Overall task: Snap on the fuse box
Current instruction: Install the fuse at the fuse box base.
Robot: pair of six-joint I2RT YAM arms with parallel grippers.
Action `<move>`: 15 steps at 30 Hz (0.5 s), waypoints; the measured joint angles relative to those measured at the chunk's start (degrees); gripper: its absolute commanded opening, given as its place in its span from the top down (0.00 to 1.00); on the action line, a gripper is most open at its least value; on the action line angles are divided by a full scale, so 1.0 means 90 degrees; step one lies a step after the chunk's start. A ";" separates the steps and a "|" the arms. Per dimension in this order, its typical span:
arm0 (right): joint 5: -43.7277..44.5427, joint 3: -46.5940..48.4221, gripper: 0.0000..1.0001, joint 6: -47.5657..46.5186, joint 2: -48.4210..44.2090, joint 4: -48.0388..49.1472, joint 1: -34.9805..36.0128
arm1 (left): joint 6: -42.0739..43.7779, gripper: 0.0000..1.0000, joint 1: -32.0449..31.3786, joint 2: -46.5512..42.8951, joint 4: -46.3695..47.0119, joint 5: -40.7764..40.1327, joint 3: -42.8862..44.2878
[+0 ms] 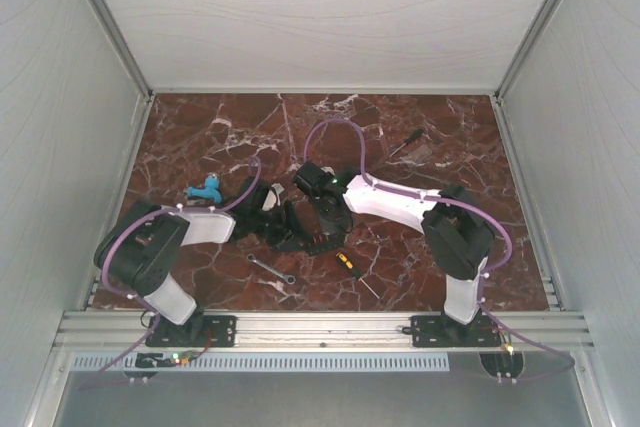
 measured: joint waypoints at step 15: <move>0.0068 0.0197 1.00 0.0000 0.0270 -0.0136 0.0032 | 0.0000 0.53 0.0005 0.0027 0.0007 0.0027 0.0002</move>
